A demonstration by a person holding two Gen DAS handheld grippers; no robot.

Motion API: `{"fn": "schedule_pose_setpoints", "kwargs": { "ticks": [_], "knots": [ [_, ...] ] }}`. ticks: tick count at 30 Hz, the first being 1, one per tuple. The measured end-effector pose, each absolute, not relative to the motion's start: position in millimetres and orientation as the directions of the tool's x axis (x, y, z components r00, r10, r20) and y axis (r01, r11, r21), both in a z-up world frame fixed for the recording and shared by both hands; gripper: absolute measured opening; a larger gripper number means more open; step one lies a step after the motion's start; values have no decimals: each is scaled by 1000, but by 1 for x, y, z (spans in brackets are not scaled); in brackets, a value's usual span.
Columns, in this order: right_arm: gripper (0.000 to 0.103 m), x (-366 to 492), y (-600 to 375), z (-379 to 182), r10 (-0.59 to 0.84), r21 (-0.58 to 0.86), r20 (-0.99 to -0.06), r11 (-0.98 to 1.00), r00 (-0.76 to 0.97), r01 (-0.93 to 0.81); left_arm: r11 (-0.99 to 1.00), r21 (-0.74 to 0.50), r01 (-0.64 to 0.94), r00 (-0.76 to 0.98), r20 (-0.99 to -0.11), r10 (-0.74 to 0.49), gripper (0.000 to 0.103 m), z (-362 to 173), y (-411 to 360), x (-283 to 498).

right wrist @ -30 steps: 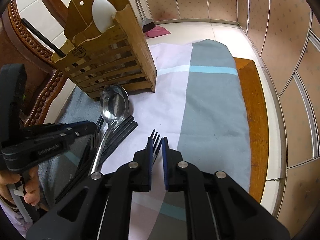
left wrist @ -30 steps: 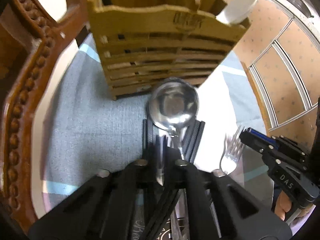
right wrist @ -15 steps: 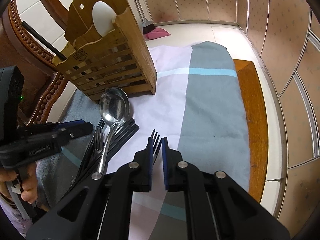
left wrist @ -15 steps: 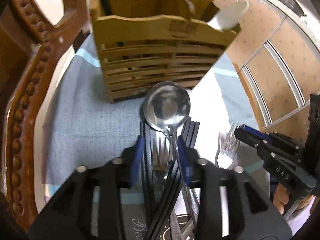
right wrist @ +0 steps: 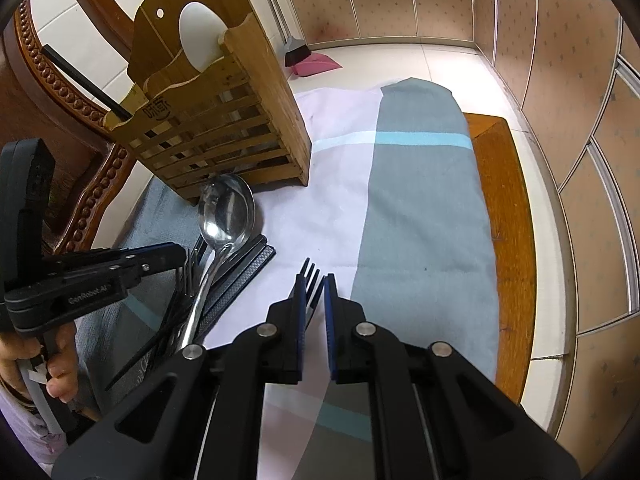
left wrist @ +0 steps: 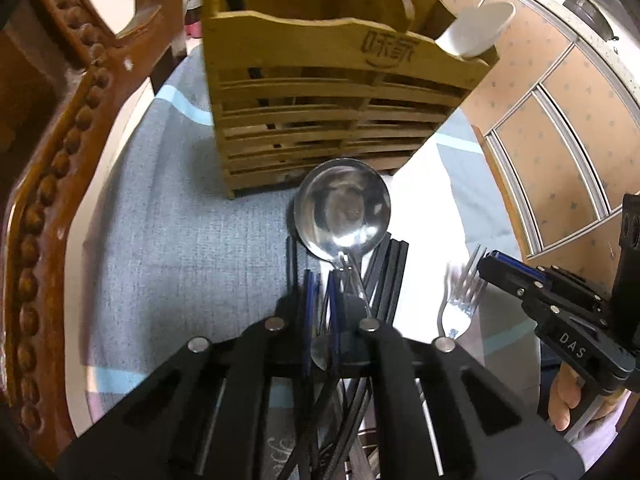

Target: Organize utensils

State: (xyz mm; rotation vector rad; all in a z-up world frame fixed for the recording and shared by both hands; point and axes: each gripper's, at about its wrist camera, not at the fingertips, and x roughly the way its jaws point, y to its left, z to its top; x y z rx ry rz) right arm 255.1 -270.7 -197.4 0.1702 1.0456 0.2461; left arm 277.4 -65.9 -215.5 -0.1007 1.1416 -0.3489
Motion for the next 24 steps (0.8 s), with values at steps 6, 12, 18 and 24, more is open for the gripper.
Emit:
{"fn": "schedule_pose_setpoints", "kwargs": {
  "ticks": [6,12,18,24],
  "knots": [
    [9,254,-273,-194,295,268,-820,955,491,-127,926,-298,231,407,-835,-370,0,-196,-57,270],
    [9,254,-272,-193,292,263,-822,956,489,-129,915,-299,270,383,-839,-387,1,-200,-55,274],
    [9,253,-283,-186,281,257,-822,959,496,-118,922,-249,298,369,-861,-351,29,-212,-69,278],
    [9,253,-294,-183,272,262,-820,961,504,-92,926,-263,270,355,-867,-350,14,-220,-70,284]
  ]
}}
